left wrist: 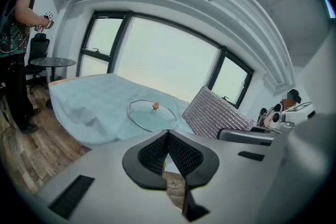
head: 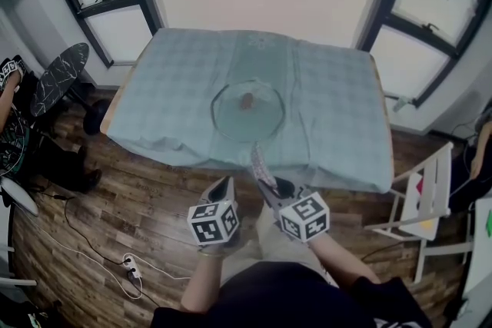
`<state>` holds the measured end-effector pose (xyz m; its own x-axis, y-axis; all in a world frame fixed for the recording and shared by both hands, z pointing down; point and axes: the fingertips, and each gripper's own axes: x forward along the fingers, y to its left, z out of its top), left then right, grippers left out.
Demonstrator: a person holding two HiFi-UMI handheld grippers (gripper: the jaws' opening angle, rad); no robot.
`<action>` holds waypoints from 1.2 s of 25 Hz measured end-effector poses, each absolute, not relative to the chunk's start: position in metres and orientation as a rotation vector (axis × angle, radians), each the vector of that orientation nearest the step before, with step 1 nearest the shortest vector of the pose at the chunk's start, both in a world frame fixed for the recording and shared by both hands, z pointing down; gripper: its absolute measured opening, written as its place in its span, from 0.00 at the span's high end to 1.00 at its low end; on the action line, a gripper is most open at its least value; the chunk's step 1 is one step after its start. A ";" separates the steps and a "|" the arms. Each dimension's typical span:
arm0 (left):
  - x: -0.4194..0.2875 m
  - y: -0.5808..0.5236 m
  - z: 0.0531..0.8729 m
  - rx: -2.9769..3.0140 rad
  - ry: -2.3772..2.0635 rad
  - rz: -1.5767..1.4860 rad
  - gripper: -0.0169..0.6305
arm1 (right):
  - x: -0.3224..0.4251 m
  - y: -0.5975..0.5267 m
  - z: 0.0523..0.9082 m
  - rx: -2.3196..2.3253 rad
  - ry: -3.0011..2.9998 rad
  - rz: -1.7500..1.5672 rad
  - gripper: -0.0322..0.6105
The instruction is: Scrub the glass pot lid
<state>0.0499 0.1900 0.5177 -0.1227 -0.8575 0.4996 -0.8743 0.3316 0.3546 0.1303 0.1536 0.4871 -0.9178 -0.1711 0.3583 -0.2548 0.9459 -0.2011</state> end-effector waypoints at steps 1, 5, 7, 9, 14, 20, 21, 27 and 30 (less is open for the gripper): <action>0.051 0.193 0.517 1.517 -1.962 0.035 0.97 | 0.132 0.156 0.487 0.312 -2.759 0.344 0.82; 0.052 0.203 0.517 1.511 -1.965 0.043 0.97 | 0.136 0.160 0.488 0.317 -2.752 0.339 0.82; 0.052 0.206 0.518 1.506 -1.968 0.042 0.97 | 0.139 0.163 0.489 0.320 -2.748 0.339 0.82; 0.052 0.209 0.519 1.507 -1.971 0.042 0.97 | 0.140 0.166 0.489 0.322 -2.749 0.332 0.82; 0.053 0.212 0.520 1.516 -1.967 0.032 0.97 | 0.142 0.171 0.490 0.336 -2.746 0.327 0.82; 0.052 0.211 0.519 1.522 -1.961 0.024 0.97 | 0.138 0.171 0.489 0.347 -2.750 0.321 0.82; 0.051 0.210 0.520 1.521 -1.961 0.026 0.97 | 0.137 0.170 0.489 0.349 -2.751 0.322 0.82; 0.050 0.210 0.522 1.519 -1.955 0.025 0.97 | 0.135 0.169 0.492 0.345 -2.746 0.331 0.82; 0.049 0.208 0.523 1.521 -1.950 0.025 0.97 | 0.132 0.167 0.491 0.346 -2.743 0.325 0.82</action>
